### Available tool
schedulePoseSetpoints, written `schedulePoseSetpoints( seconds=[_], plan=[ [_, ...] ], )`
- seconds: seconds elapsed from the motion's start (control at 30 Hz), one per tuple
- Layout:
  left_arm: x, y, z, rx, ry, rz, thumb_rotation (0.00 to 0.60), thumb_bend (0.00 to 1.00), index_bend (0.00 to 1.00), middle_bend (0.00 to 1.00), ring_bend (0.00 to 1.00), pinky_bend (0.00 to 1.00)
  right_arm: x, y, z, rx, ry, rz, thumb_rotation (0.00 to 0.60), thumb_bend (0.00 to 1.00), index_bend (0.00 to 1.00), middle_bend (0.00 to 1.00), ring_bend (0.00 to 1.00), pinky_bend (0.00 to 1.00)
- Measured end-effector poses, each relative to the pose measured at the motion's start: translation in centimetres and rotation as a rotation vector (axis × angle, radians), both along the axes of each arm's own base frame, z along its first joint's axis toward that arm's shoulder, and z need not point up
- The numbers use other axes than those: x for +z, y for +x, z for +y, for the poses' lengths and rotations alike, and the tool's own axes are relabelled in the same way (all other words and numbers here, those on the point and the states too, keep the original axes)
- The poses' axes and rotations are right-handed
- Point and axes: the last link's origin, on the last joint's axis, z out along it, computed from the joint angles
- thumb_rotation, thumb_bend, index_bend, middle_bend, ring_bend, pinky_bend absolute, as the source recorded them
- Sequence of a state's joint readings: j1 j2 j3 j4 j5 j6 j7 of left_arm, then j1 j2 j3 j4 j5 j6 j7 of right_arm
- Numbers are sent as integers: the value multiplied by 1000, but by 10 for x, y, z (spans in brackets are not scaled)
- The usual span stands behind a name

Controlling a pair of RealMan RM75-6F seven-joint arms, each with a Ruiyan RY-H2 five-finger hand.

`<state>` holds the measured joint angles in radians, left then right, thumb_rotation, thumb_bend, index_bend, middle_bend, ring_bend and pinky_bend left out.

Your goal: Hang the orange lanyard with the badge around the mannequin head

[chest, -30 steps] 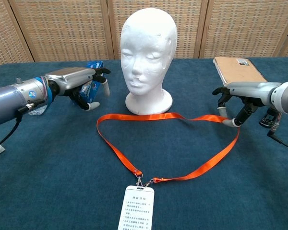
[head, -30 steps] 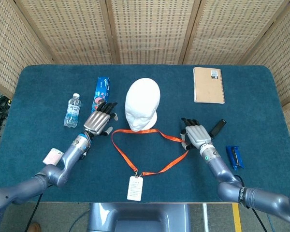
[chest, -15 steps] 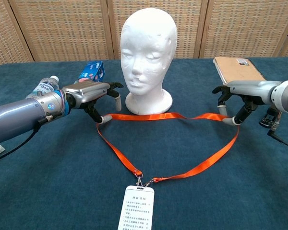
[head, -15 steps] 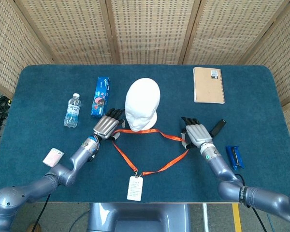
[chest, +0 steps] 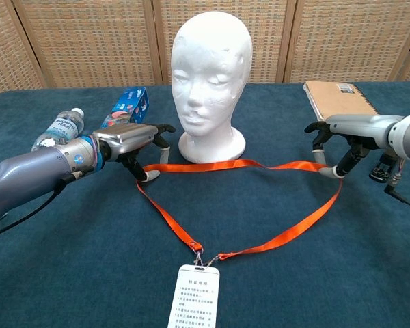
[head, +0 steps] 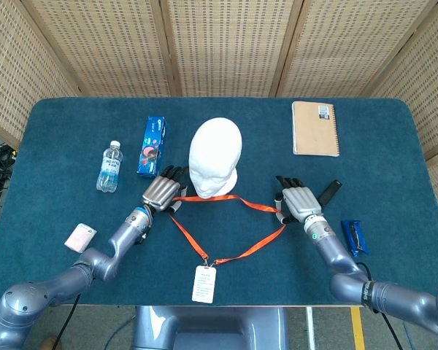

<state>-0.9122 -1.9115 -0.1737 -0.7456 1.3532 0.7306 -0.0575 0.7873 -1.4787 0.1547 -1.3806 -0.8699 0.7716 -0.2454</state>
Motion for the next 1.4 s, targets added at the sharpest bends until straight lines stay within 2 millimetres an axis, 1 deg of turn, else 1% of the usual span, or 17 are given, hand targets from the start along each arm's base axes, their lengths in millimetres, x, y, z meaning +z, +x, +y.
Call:
schedulePoseSetpoints(
  seconds=[0.13,0.23,0.4,0.6,0.77,1.0,1.13,1.23,1.4],
  plan=[
    [0,-1,1,1,6,1,600,422,563,0,0,0,0,-1,0,0,-2,-1,600,671,694,0,0,0],
    [-1,-1,1,1,8,-2,600,435,633,0,0,0,1,-1,0,0,-2,1,600,671,694,0,0,0],
    [0,-2,-1,3,11,-19,600,437,694,0,0,0,1,-2,0,0,-1,2,600,671,695,0,0,0],
    [5,-5,-3,-13,47,-31,600,437,723,0,0,0,1,0,3,12,1,-2,600,673,700,0,0,0],
    [13,-9,-9,-36,69,-34,600,437,733,0,0,0,3,6,6,43,-1,-11,600,674,701,0,0,0],
    [30,-12,-26,-116,104,-56,600,438,736,0,0,0,9,14,10,151,-20,1,600,674,702,0,0,0],
    [43,-12,-41,-184,130,-83,600,438,738,0,0,0,15,20,14,242,-34,6,600,674,702,0,0,0],
    [52,-13,-51,-229,139,-93,600,438,738,0,0,0,19,22,17,300,-36,8,600,674,702,0,0,0],
    [62,-13,-62,-283,151,-104,600,438,739,0,0,0,25,24,22,393,-37,44,600,674,702,0,0,0]
  ],
)
